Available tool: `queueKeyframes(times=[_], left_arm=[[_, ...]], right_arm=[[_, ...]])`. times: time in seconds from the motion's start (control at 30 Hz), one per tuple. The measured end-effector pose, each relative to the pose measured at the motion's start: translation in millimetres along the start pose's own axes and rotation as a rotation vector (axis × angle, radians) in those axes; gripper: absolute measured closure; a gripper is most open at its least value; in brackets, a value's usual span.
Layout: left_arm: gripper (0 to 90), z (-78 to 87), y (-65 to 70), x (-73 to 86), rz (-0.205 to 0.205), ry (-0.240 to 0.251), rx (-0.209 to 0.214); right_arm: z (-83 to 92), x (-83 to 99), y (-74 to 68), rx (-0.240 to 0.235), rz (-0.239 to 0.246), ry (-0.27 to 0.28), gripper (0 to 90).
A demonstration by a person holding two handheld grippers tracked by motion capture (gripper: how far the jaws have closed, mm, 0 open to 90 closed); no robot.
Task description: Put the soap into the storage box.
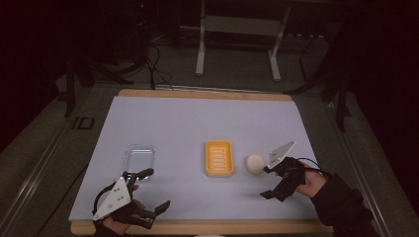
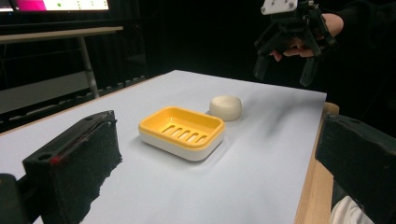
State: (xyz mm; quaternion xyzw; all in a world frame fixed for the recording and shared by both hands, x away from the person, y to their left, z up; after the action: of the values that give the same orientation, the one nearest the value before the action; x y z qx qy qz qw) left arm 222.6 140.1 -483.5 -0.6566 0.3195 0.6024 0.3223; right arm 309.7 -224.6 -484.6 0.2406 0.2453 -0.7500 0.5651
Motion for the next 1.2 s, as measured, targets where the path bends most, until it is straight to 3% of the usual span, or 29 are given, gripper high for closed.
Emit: queueKeyframes(times=[0.2,0.5,0.73,0.93,1.2], left_arm=[[0.1,-0.4,0.5,0.4,0.002,-0.003,0.003],[0.0,-0.6,1.0,0.9,0.003,-0.006,0.007],[0.0,-0.8,1.0,1.2,0.003,-0.009,0.011],[0.1,-1.1,1.3,1.9,0.006,-0.013,0.013],[0.1,-1.6,1.8,2.5,0.011,-0.015,0.019]], right_arm=[[-0.3,2.5,1.5,-0.003,0.009,-0.055,11.1],[-2.3,10.5,4.8,-0.033,-0.009,-0.239,11.6],[-4.5,12.6,6.6,-0.055,-0.013,-0.293,11.6],[-3.9,18.9,10.8,-0.041,0.018,-0.373,11.6],[-1.6,24.7,21.8,-0.036,-0.003,-0.427,11.7]])
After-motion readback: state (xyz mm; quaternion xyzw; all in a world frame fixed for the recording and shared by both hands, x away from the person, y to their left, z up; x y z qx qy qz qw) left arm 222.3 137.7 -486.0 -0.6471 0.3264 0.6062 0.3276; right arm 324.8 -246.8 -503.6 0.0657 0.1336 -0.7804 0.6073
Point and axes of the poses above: each handheld gripper's, and its own axes: z roughly backward along the jaws, x roughly out of its underside, y roughly to its right, the point moved 6 cm from there along -z, roughly forward along the jaws, and after that the axes turned 12 degrees about y, right-handed, at the moved point
